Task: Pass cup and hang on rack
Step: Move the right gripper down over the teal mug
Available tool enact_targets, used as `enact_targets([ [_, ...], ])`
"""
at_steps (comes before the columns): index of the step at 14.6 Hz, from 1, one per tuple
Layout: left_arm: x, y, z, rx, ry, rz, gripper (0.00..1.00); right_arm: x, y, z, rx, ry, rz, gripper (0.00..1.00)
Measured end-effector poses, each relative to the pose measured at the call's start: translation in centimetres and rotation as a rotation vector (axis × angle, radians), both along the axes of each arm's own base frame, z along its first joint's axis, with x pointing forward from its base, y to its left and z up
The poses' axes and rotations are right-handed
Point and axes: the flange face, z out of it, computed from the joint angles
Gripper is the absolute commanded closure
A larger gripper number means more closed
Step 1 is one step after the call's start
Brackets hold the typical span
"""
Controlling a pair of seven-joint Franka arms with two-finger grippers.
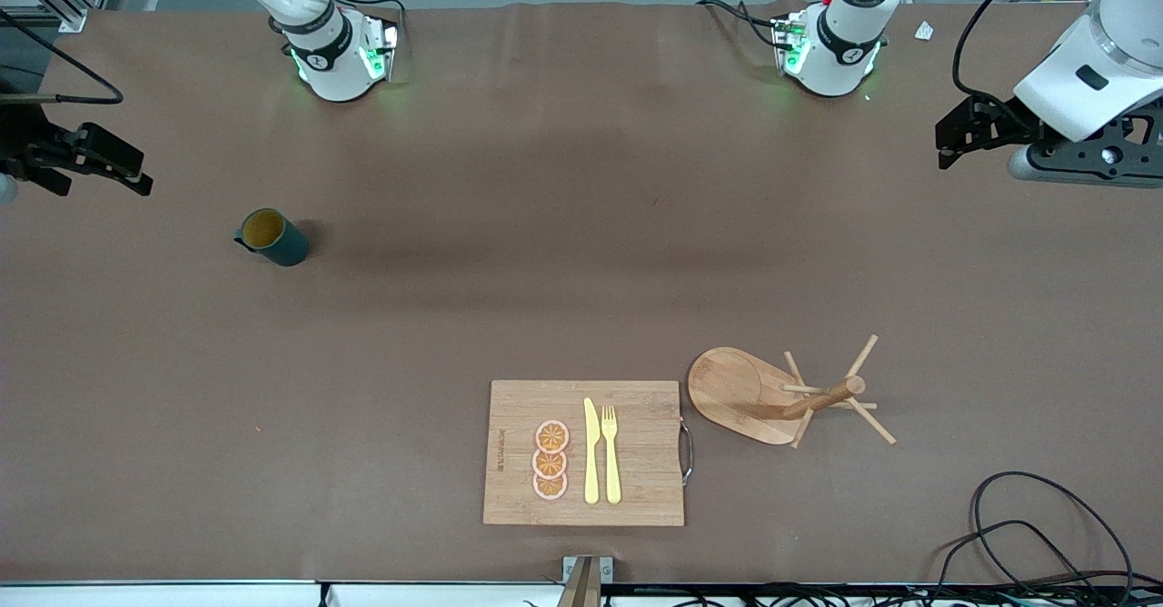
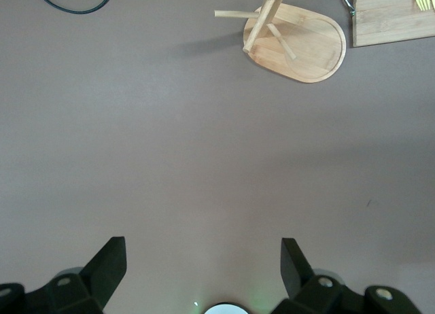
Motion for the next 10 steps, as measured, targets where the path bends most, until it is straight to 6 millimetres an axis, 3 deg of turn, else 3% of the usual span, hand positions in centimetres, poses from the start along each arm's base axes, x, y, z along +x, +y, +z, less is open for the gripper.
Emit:
enact_targets([
  [10, 0.0, 0.1, 0.2, -0.001, -0.005, 0.002, 0.00, 0.2, 0.0, -1.1, 0.001, 0.028, 0.000, 0.00],
])
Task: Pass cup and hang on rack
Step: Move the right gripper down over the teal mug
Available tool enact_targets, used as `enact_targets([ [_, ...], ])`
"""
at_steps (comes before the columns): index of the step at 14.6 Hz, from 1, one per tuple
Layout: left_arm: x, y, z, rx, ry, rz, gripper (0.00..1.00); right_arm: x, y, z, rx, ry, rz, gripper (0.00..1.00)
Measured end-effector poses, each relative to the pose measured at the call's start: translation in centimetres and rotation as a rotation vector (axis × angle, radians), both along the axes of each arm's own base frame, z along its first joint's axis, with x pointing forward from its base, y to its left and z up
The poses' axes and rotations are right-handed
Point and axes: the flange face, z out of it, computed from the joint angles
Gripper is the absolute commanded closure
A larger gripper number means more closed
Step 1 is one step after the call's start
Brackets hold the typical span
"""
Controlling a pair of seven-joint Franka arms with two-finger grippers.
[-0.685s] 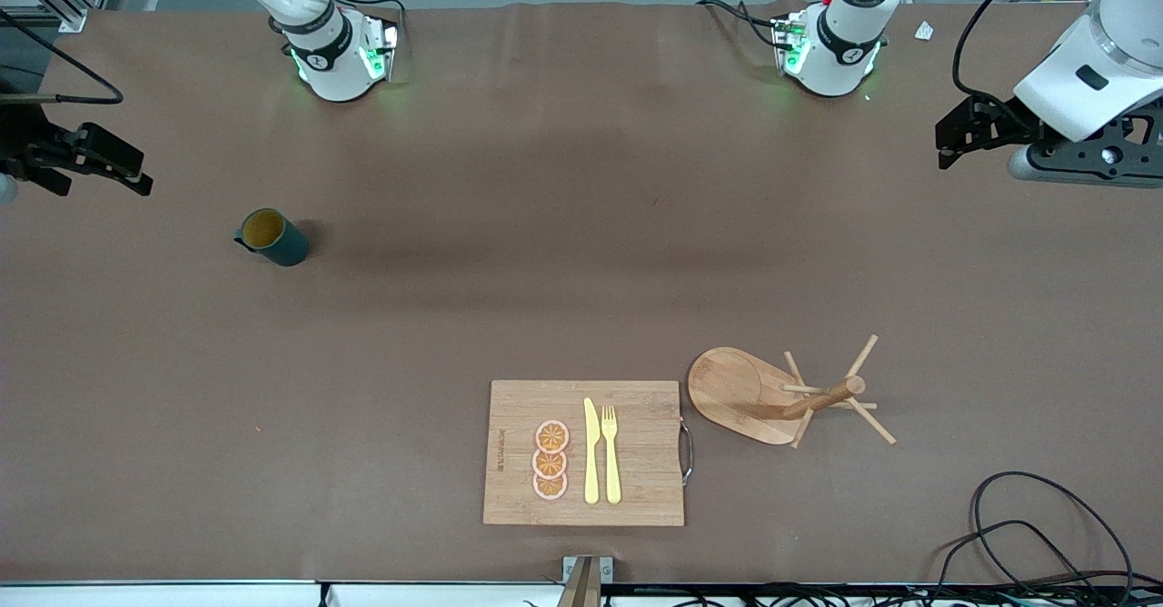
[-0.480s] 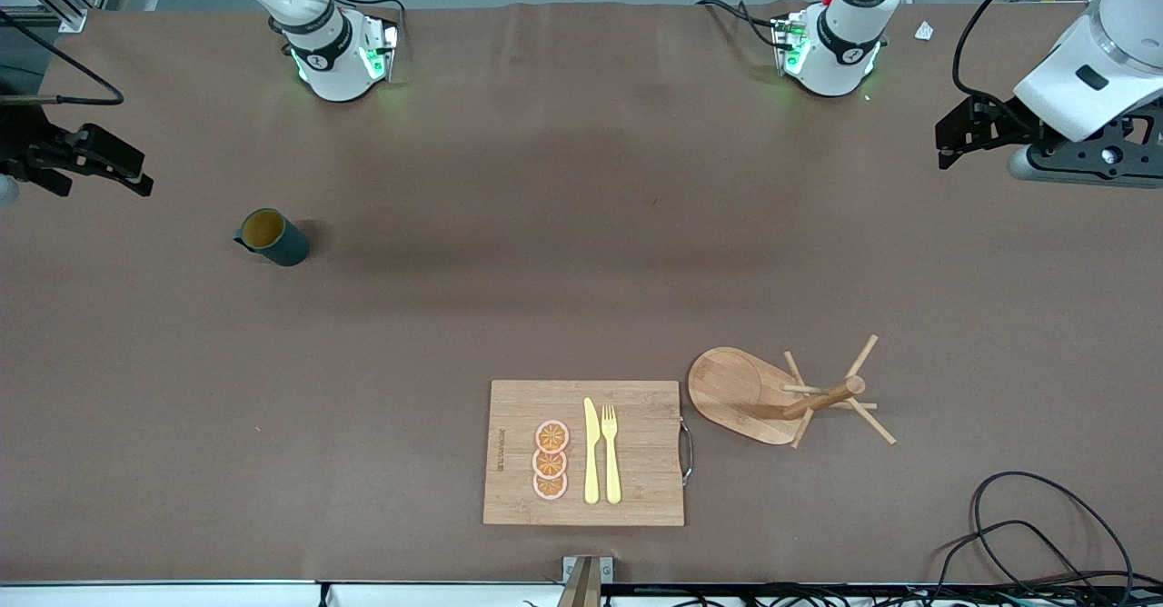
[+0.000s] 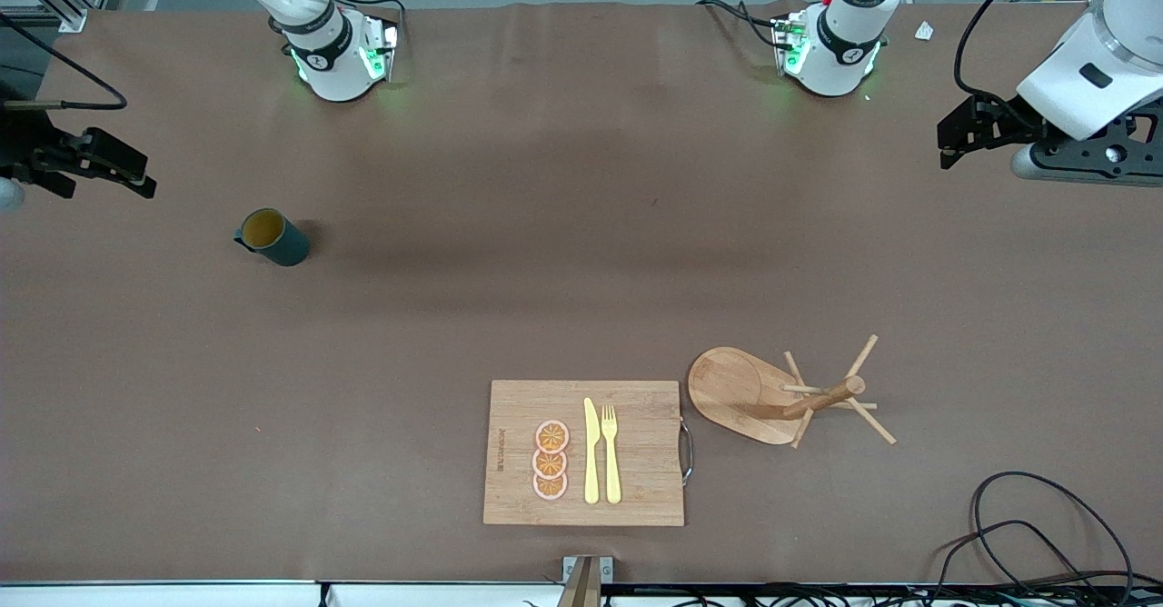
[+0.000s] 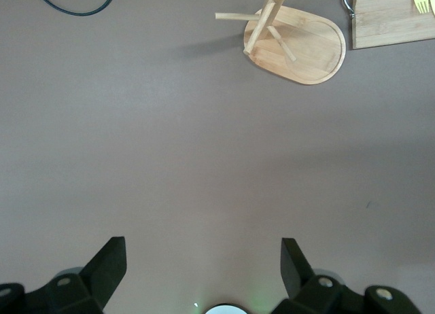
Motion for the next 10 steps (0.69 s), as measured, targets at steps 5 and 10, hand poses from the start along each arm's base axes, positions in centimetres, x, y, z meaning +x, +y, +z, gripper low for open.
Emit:
enact_targets([
  [5, 0.1, 0.0, -0.2, 0.000, 0.003, 0.000, 0.00, -0.2, 0.5, -4.2, -0.001, 0.043, 0.008, 0.00],
  [10, 0.1, 0.0, -0.2, 0.000, 0.003, 0.000, 0.00, -3.9, 0.8, -10.3, -0.012, 0.000, 0.006, 0.00],
])
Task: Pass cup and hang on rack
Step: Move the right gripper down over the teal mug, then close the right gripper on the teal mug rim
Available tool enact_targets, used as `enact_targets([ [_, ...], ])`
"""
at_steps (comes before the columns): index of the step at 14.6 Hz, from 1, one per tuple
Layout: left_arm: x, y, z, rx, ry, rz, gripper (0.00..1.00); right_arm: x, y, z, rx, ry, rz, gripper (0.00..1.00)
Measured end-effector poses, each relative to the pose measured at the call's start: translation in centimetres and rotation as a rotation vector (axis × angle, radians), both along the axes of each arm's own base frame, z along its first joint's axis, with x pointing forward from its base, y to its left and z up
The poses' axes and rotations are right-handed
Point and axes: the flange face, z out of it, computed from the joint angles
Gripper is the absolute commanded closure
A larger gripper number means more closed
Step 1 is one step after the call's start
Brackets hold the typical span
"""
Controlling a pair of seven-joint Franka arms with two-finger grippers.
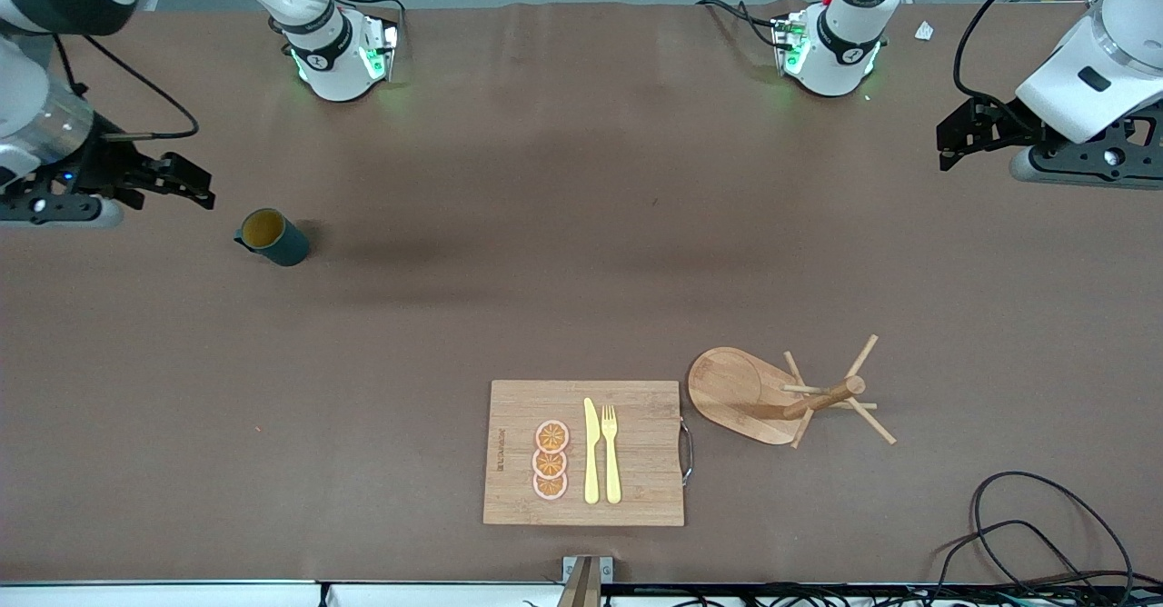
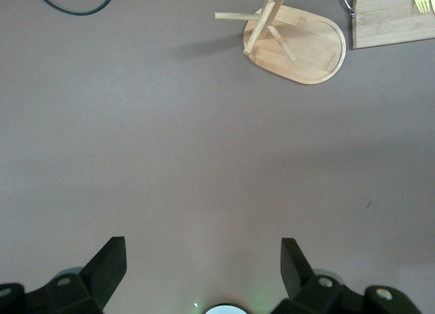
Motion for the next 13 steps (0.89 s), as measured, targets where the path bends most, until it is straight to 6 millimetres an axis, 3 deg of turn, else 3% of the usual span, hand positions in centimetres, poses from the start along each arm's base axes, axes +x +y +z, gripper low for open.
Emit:
enact_targets([
  [4, 0.0, 0.0, 0.0, 0.000, -0.001, 0.000, 0.00, -2.9, -0.1, -6.5, -0.006, -0.018, -0.003, 0.00],
  [9, 0.0, -0.1, 0.1, 0.000, -0.002, -0.002, 0.00, -4.0, -0.7, -12.3, -0.006, -0.077, -0.016, 0.00],
  [13, 0.0, -0.4, 0.1, -0.001, -0.004, -0.007, 0.00, -4.1, -1.7, -18.9, -0.002, -0.041, -0.037, 0.00],
])
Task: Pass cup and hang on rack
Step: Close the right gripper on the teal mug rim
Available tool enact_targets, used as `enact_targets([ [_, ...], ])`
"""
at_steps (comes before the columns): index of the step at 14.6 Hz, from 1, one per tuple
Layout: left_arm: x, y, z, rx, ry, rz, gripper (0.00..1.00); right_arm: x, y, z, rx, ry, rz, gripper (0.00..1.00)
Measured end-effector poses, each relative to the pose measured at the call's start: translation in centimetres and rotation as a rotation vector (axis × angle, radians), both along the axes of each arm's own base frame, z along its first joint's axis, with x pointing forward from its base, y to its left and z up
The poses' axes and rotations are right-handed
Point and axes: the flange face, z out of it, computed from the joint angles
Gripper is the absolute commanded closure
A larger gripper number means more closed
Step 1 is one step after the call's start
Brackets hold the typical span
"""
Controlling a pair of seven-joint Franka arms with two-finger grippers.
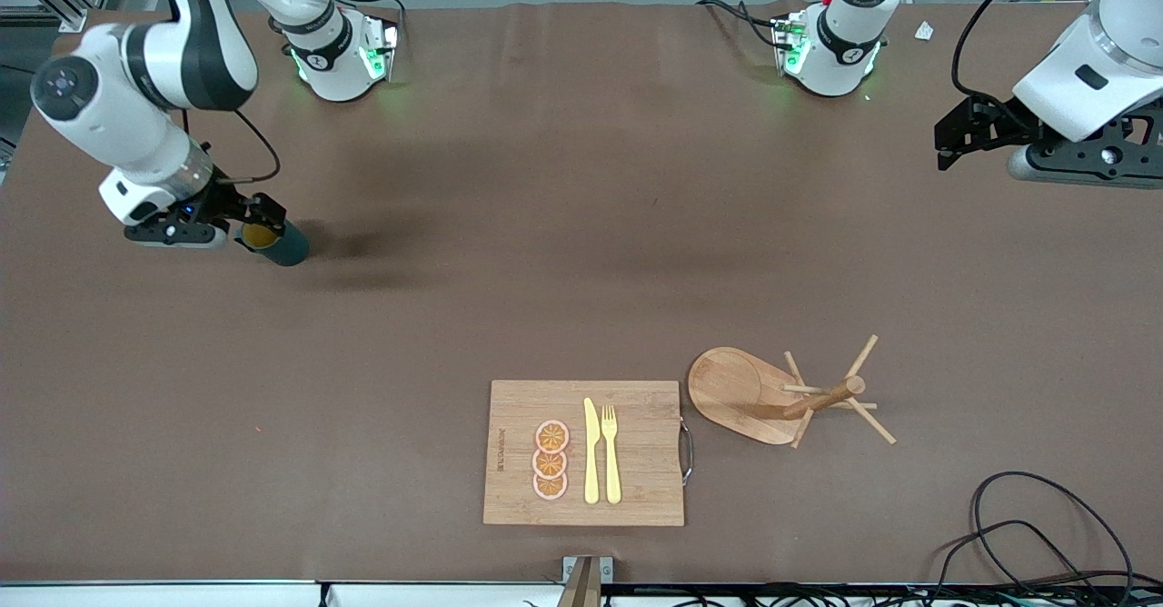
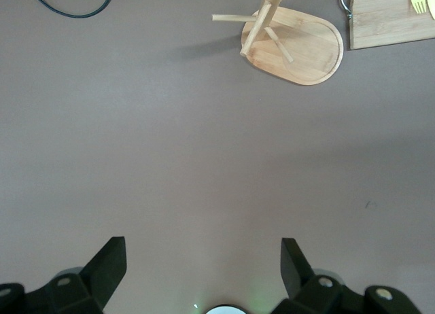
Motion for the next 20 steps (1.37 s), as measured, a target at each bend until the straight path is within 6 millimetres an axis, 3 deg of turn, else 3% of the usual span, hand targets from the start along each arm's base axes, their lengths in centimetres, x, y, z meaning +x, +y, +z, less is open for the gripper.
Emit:
enact_targets([
  [3, 0.0, 0.0, 0.0, 0.000, 0.000, 0.000, 0.00, -0.6, -0.1, -4.5, 0.002, -0.003, -0.004, 0.00],
  [5, 0.0, 0.0, 0.0, 0.000, 0.000, 0.000, 0.00, -1.3, -0.2, -5.9, 0.002, -0.004, -0.005, 0.00],
  [20, 0.1, 0.0, -0.1, 0.000, 0.003, 0.001, 0.00, -3.3, -0.2, -8.3, 0.003, 0.056, -0.007, 0.00],
])
